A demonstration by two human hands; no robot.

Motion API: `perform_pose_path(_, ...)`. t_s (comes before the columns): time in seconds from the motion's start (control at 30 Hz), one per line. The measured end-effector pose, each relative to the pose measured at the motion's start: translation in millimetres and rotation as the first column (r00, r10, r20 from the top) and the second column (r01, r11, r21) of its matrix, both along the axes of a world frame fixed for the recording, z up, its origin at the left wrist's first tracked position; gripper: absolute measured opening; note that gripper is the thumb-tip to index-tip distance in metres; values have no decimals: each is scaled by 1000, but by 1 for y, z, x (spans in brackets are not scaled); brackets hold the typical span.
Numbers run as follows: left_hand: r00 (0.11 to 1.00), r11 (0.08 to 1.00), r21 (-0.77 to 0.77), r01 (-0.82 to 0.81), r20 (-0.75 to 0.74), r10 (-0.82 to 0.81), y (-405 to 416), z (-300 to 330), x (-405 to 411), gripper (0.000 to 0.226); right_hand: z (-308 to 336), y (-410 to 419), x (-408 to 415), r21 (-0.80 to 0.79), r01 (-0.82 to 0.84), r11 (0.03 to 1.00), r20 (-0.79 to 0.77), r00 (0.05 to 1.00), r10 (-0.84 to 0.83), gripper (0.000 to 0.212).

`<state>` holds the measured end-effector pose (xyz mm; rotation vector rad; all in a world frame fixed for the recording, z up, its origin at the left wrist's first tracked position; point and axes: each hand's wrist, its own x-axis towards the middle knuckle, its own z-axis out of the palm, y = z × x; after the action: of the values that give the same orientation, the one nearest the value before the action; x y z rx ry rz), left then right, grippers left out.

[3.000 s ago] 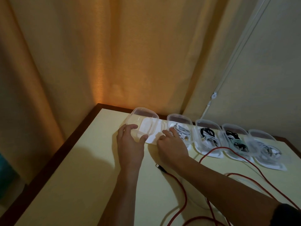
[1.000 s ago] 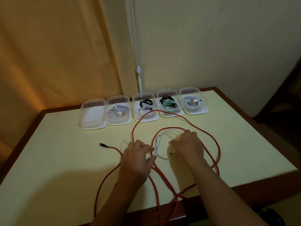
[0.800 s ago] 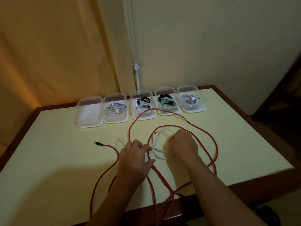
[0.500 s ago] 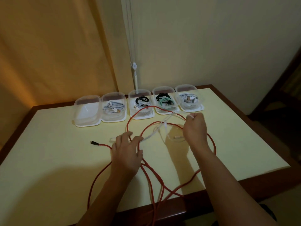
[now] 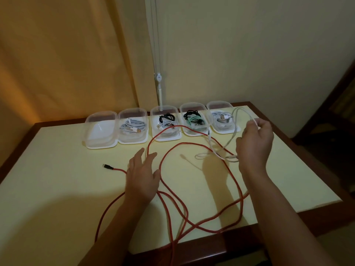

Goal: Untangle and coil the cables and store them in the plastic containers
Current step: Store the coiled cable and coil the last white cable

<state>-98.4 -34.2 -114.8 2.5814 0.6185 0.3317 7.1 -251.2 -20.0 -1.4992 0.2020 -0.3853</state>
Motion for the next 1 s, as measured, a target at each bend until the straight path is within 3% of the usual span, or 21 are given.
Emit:
perform_pose_path(0.1,1000,1000,-7,22,8,-22,-6,5,-1,51,4,7,-9,36,-105,994,-2,994,105,10)
perform_pose_path(0.23,979,990,-85,109,184,-92,-19,17,-8,46,14,22,-26,176,-270,947,39,963,268,19)
perform_pose_path(0.3,965,962,-245,116,255,-51,-28,24,-17,47,21,27,-35,268,-350,898,70,936,344,19)
perform_pose_path(0.37,969,834,-548,65,234,79,-37,33,-25,51,26,29,-45,336,-410,848,92,910,403,17)
perform_pose_path(0.47,946,471,-877,93,226,233,-38,47,-32,37,25,27,-61,339,-471,815,74,877,475,13)
perform_pose_path(0.53,903,302,-933,195,291,318,-32,56,-39,23,15,23,-71,215,-492,843,-37,859,511,15)
perform_pose_path(0.6,854,228,-935,270,342,391,-28,64,-49,24,-3,21,-79,19,-505,863,-186,846,499,21)
perform_pose_path(0.67,804,263,-918,296,388,450,-25,66,-59,30,-21,20,-81,-161,-516,841,-301,837,456,22)
perform_pose_path(0.8,784,500,-853,153,413,464,-15,58,-74,33,-40,21,-76,-482,-574,662,-463,808,364,19)
perform_pose_path(0.9,775,475,-849,233,457,437,-6,57,-82,26,-37,25,-73,-554,-603,574,-494,793,356,34)
perform_pose_path(1.0,787,462,-831,310,497,366,3,60,-82,28,-25,32,-79,-667,-664,337,-555,745,370,72)
